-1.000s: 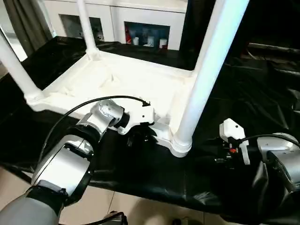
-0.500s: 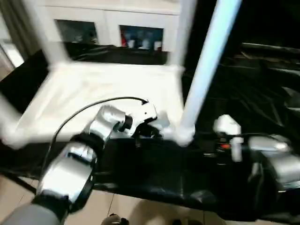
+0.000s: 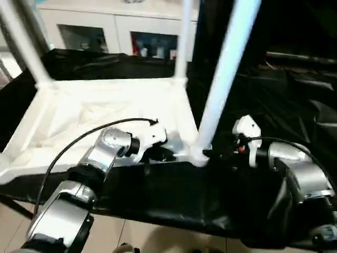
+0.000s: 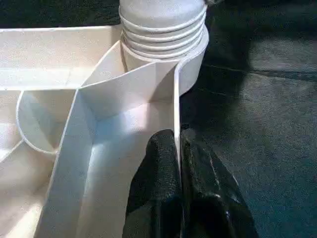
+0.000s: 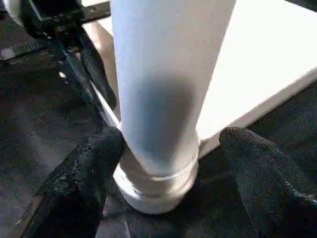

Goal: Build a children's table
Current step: Rotate table base, then rotate leg to tighten

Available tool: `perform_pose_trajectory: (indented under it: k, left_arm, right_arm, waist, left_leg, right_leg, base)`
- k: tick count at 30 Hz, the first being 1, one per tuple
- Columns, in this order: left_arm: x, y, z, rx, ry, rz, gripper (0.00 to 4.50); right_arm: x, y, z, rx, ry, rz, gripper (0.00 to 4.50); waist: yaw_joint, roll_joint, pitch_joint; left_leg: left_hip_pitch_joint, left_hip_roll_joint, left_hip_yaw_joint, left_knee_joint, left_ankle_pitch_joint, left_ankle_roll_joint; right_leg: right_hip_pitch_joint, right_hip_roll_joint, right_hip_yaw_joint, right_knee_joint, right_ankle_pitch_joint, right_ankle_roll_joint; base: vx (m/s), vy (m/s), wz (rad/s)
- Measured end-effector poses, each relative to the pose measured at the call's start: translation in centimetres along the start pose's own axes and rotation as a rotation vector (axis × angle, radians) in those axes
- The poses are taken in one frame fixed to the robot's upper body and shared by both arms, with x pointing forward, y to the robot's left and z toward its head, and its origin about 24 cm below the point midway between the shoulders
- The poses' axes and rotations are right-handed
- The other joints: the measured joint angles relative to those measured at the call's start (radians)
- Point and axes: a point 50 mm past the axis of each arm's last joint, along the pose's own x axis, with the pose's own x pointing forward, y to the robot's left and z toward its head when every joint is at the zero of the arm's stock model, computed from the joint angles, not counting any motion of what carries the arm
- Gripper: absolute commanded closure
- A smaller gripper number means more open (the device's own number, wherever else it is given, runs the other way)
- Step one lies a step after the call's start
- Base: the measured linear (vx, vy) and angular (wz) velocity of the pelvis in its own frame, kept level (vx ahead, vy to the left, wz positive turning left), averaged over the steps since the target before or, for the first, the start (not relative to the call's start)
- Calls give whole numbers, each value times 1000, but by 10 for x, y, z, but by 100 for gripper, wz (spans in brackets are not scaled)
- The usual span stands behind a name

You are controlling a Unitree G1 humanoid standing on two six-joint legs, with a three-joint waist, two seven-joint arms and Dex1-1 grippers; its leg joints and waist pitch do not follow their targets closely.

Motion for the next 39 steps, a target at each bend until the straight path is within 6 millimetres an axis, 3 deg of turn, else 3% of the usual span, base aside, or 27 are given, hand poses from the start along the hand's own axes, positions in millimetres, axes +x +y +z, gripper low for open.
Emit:
perform_pose_trajectory:
  k: [16,25,34,39]
  left_arm:
    - [-2,-1,1,10,10,-24,448]
    - [-3,-1,2,20,14,-29,450]
    - [-3,-1,2,19,12,-26,450]
    - [5,6,4,-34,-4,81,450]
  right_arm:
    - [13,1,-2,4,19,77,86]
    - [15,1,0,-19,25,109,167]
    - [15,1,-1,-27,28,114,180]
    - [24,-1,-7,49,-35,-60,181]
  waist:
    - [5,0,0]
    - [3,-3,1]
    - [3,-5,1]
    - [-3,-9,1]
  left_leg:
    - [0,0,0,-3,0,0]
    - [0,0,0,-4,0,-1]
    - [0,0,0,-4,0,-1]
    - [1,0,1,-4,0,-1]
  right_leg:
    - [-1,0,0,0,0,0]
    - [-1,0,0,0,0,1]
    - [-1,0,0,-1,-1,2]
    - [-1,0,0,-2,-1,2]
  base:
    - [0,0,0]
    - [0,0,0]
    - [0,0,0]
    - [0,0,0]
